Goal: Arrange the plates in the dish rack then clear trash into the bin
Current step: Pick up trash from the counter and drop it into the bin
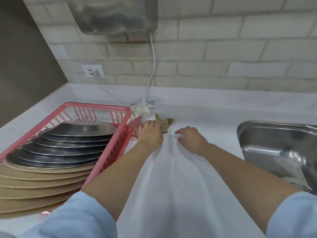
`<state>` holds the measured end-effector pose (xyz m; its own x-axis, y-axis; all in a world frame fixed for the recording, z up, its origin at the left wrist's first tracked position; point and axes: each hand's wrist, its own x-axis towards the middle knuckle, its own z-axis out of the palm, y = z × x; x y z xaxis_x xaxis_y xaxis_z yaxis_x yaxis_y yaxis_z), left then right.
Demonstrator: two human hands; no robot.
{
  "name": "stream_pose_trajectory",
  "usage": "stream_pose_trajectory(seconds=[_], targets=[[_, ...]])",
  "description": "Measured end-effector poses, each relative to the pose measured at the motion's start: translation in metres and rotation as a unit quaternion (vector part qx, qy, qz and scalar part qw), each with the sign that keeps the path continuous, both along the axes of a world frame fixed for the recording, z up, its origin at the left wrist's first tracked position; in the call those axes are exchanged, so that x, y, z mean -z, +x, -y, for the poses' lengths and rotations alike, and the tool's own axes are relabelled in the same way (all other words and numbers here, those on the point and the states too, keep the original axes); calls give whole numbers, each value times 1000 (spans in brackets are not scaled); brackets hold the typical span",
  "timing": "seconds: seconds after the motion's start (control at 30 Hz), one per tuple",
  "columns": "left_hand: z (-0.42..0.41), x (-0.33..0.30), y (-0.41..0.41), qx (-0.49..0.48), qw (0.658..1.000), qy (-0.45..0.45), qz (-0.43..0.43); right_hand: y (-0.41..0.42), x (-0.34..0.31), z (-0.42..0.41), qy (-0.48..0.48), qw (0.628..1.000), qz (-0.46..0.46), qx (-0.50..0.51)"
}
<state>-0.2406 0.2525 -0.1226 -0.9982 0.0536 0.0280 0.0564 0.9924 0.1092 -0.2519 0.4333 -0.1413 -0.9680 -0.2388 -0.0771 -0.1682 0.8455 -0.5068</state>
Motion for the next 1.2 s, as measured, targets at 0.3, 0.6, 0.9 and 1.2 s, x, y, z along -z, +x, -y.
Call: stream_pose_trajectory(seconds=[0.3, 0.6, 0.9, 1.2], targets=[[7, 23, -21, -4, 991, 47, -124, -46, 5, -2, -37, 998, -57, -8], [11, 17, -20, -128, 916, 351, -145, -78, 16, 27, -33, 991, -98, -81], [14, 13, -20, -142, 884, 411, -170, -75, 38, 33, 78, 982, -141, -102], [12, 7, 19, -181, 878, 430, -109, -32, 19, 26, -160, 986, -43, 18]])
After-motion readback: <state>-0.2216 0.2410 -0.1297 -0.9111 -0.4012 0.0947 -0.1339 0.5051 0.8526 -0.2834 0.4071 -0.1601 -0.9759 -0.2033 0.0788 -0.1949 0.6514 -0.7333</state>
